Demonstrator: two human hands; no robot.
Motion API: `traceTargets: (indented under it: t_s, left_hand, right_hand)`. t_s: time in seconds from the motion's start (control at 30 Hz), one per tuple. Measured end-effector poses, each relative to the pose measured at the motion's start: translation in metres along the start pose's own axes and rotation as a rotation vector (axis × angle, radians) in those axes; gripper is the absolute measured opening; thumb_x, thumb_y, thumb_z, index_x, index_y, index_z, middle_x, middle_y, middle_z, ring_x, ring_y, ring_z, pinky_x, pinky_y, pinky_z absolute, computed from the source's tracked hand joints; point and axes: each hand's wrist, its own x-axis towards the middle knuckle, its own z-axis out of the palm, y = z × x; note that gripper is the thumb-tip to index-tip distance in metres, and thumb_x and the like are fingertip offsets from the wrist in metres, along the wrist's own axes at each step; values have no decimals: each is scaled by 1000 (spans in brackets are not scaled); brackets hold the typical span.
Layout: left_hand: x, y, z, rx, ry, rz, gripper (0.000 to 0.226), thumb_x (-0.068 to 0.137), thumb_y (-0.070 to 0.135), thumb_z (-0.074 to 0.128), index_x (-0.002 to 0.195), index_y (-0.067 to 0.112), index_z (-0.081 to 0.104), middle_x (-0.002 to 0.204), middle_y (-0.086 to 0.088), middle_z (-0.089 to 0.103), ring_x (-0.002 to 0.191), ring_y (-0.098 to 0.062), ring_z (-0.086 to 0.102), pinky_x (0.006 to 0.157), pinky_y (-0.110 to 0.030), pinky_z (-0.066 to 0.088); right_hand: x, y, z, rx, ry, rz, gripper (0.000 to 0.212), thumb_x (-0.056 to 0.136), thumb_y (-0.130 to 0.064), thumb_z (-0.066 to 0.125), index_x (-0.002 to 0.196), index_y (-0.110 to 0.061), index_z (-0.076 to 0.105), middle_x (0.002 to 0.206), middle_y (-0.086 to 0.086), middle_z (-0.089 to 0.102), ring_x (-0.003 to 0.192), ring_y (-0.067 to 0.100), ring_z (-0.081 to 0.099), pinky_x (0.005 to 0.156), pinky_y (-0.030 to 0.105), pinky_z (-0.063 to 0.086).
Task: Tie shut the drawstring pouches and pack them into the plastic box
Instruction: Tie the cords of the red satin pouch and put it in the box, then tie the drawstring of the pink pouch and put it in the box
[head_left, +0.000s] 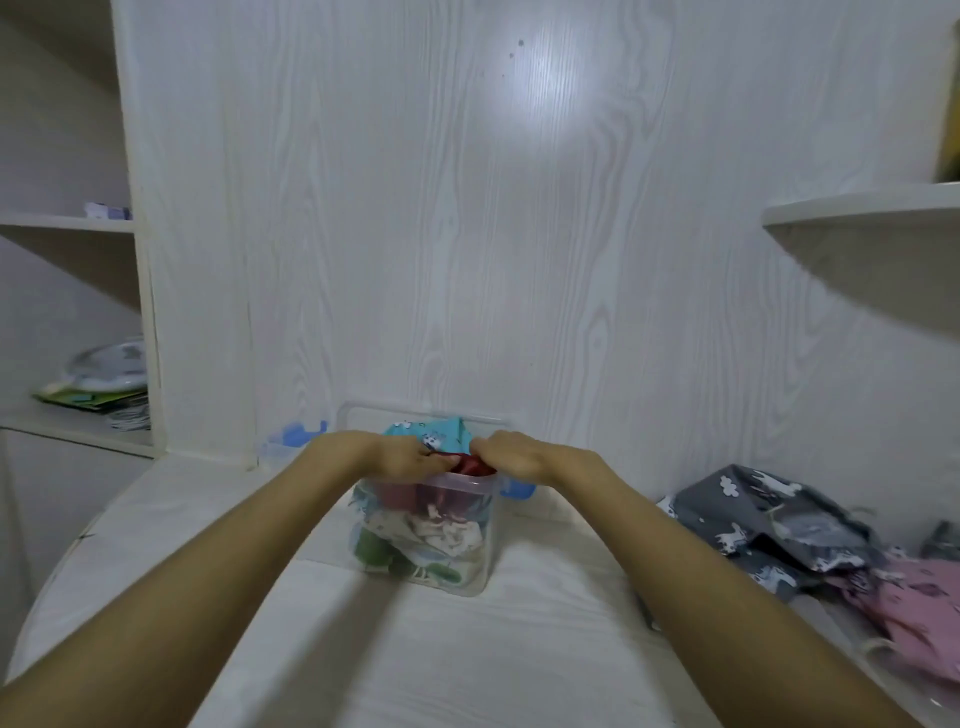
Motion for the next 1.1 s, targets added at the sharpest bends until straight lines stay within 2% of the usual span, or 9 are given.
traceTargets:
  t_s: [0.07,0.17,0.33,0.47,0.6,0.7,0.83,0.97,1.1]
  left_hand:
    - [5,1,0,92,160,-119,49,96,48,37,130,16,53,130,-7,56,114,-24,53,101,-34,39]
    - [-2,7,-9,69,272,-79,38,88,47,57,105,15,68,106,-6,66,89,-21,57,80,-29,43]
    - [-37,40,-39,57,285,-31,65,72,30,78,130,18,53,132,-1,55,117,-24,54,100,-36,43]
    - [-45,106,-17,197,451,87,62,79,19,66,136,29,44,138,0,50,124,-25,48,99,-34,39]
    - [-19,173,53,170,357,326,49,87,14,54,134,27,49,137,-2,51,127,-25,47,102,-32,39]
    - [13,196,120,160,147,480,37,88,26,49,124,24,57,133,-8,53,123,-33,49,100,-41,42]
    - [38,202,196,286,22,481,45,95,34,40,138,20,42,150,-6,32,141,-30,25,111,-40,29]
    - [34,195,218,172,395,435,43,95,32,42,137,27,44,149,6,32,141,-17,20,111,-36,18]
    - [21,203,212,-226,567,510,35,87,30,61,122,29,58,127,12,53,121,-12,45,97,-27,37]
  right_hand:
    - [-6,7,0,178,174,-60,41,98,-27,36,80,1,59,85,9,57,76,19,46,69,29,36]
    - [-37,27,-3,289,367,-144,30,97,-28,46,99,-12,71,105,-1,66,92,12,56,85,27,42]
    - [-100,85,-5,223,261,-85,20,93,-19,53,92,-20,72,86,-5,70,74,11,66,77,25,52]
    - [-152,138,-8,173,235,57,23,92,-17,52,76,-24,68,75,-4,71,71,11,65,77,28,54]
    - [-191,189,-7,-34,480,268,17,87,-24,57,93,-24,73,100,-3,73,95,17,66,86,32,51]
    - [-218,222,1,-325,706,480,39,82,-29,51,119,-22,62,124,6,61,119,29,51,96,38,37]
    - [-244,255,17,-235,530,837,67,93,-43,45,149,-20,15,158,9,9,145,34,3,114,53,8]
    - [-251,266,33,-224,756,682,43,98,-32,41,139,-18,45,146,7,42,135,32,35,107,45,33]
    - [-249,247,26,138,1165,488,31,98,-20,44,122,-9,61,117,9,64,107,27,57,87,33,43]
